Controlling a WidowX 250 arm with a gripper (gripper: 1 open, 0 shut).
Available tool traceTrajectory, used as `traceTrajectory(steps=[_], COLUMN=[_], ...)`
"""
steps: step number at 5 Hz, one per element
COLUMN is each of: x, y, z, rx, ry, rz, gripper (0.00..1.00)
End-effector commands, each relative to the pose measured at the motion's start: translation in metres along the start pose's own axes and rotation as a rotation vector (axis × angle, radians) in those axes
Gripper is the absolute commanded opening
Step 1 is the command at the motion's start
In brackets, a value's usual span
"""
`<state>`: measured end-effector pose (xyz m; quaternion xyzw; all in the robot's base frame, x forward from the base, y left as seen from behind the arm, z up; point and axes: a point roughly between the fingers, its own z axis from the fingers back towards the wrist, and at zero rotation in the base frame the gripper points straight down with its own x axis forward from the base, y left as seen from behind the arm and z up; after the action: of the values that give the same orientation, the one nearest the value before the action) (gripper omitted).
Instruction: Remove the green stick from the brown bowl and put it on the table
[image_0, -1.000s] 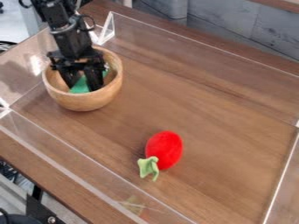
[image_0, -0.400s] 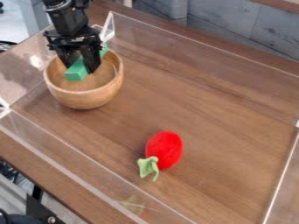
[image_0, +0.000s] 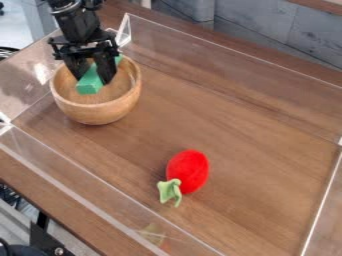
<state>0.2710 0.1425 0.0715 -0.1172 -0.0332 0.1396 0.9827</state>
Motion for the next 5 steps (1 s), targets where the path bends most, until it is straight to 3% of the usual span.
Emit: traceTrajectory(steps=[1,4,5], x=[0.003,0.000,-0.007], y=[-0.013,-0.050,-0.081], z=[0.024,0.047,0.040], rx=[0.010,-0.028,-0.023], ry=[-0.074,-0.119,-0.115], rz=[-0.005,-0.037,-0.082], gripper=[0.00,0.00,0.00])
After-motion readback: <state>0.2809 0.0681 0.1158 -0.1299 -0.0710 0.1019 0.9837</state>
